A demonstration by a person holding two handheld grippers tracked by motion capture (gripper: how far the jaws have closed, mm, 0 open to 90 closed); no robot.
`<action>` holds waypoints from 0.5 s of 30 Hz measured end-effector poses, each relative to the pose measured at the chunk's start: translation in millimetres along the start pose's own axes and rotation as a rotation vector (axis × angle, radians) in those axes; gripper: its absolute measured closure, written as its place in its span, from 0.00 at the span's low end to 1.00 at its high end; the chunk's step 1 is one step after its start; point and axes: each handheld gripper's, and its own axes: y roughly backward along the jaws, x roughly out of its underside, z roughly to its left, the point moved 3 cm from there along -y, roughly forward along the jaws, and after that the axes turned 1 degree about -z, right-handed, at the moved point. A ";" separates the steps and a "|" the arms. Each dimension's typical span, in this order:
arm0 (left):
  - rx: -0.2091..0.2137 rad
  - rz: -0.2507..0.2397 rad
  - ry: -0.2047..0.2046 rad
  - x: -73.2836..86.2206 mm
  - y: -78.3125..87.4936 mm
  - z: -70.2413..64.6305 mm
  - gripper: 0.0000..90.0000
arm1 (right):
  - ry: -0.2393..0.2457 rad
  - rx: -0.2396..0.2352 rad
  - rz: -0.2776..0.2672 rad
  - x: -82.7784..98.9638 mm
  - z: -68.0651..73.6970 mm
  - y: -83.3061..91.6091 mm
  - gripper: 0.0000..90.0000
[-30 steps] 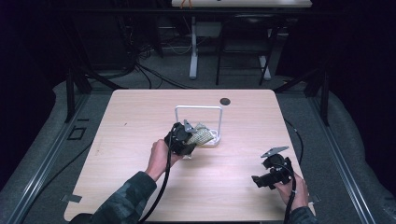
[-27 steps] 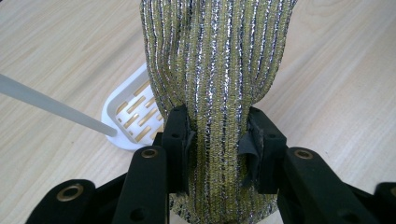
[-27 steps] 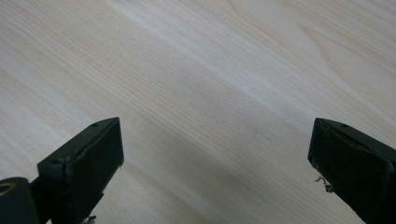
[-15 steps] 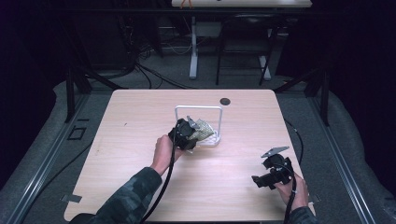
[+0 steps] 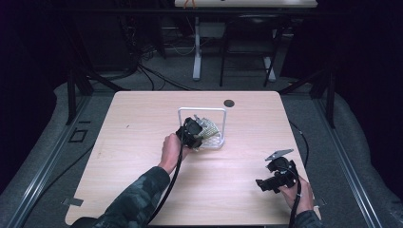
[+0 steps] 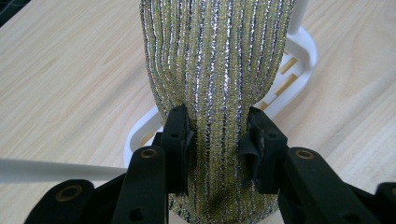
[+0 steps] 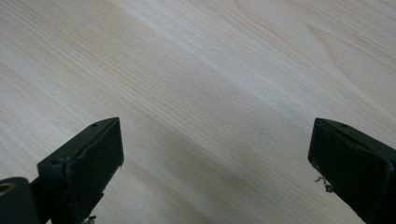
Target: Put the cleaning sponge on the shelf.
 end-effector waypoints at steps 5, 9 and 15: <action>0.006 0.023 0.003 -1.3 -8.5 1.9 0.71 | -0.007 -0.006 -0.006 -0.1 0.1 0.1 0.03; 0.005 0.031 0.004 -2.8 -15.3 1.6 0.70 | -0.007 -0.006 -0.006 -0.1 0.2 0.2 0.03; -0.010 0.045 0.002 -2.8 -27.3 -3.4 0.69 | 0.011 0.000 -0.016 -0.6 2.0 0.3 0.03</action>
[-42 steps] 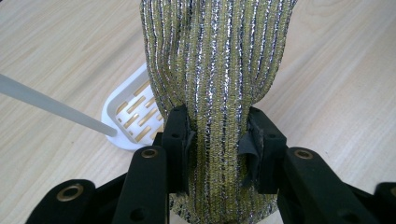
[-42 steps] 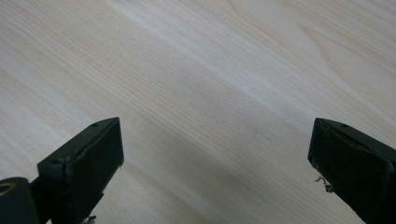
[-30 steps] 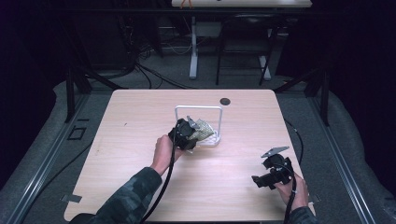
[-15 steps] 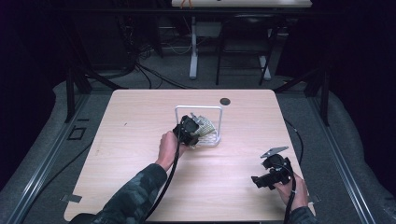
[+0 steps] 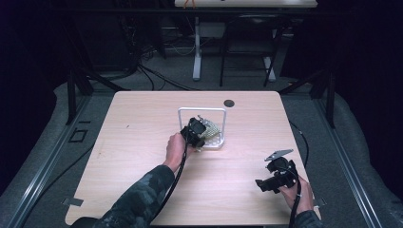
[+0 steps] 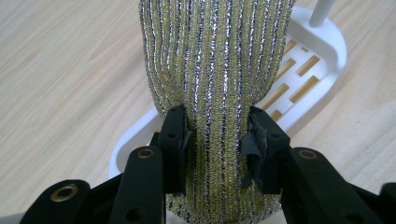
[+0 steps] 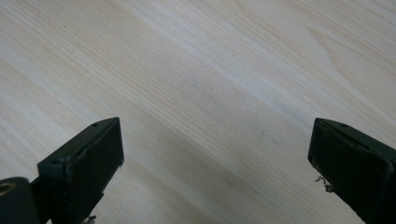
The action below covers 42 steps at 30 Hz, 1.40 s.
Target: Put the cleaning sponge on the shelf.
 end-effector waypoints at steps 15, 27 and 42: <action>-0.001 0.012 -0.001 -2.1 -2.3 -7.4 0.48 | 0.007 -0.002 0.008 0.2 0.3 0.7 0.03; 0.017 -0.010 0.002 -4.0 5.9 -9.7 0.32 | 0.010 0.001 0.004 0.0 0.6 0.7 0.03; 0.066 -0.059 -0.041 -6.6 43.9 -15.1 0.18 | 0.006 0.005 0.007 0.0 0.7 1.6 0.03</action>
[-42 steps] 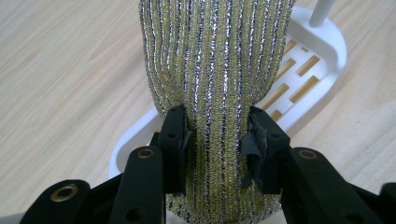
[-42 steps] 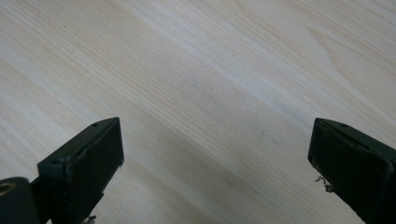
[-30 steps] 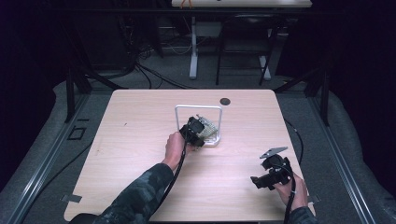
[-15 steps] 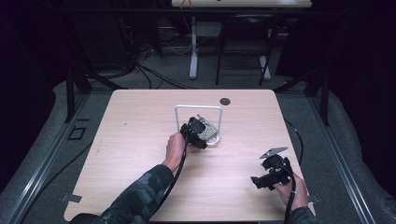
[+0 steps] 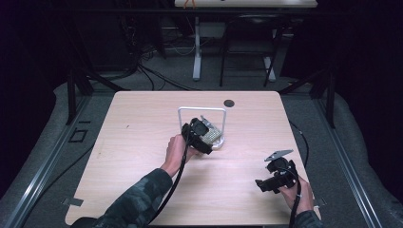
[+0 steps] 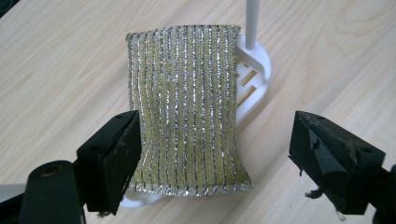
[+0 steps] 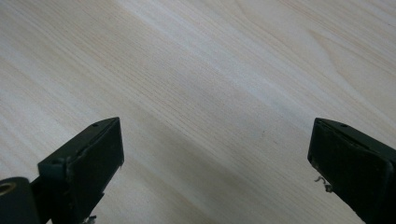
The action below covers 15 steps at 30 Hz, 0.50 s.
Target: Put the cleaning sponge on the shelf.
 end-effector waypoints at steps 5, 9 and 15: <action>0.017 -0.013 -0.011 3.3 14.7 -0.9 0.17 | 0.001 0.002 -0.004 0.0 0.0 0.0 0.03; 0.027 -0.021 -0.023 8.5 27.2 -0.8 0.17 | 0.001 0.002 -0.001 0.1 0.0 0.2 0.03; 0.031 -0.023 -0.034 22.7 44.4 1.5 0.16 | 0.001 0.004 -0.005 0.2 -0.4 0.2 0.03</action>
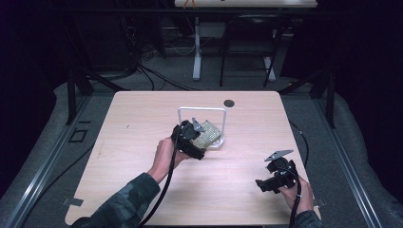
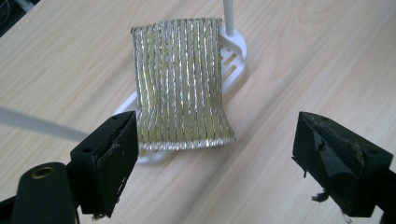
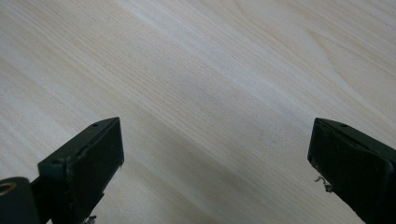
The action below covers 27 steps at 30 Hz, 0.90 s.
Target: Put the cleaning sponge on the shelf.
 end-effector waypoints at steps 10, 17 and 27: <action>-0.024 0.016 0.031 30.0 26.8 15.5 0.12 | -0.001 0.000 0.001 0.1 1.1 0.1 0.03; -0.057 0.032 0.065 59.0 45.7 28.0 0.09 | 0.001 0.001 0.004 0.2 1.3 0.6 0.03; -0.090 0.072 0.144 109.9 66.5 45.4 0.04 | 0.006 0.011 0.013 0.2 2.8 0.5 0.03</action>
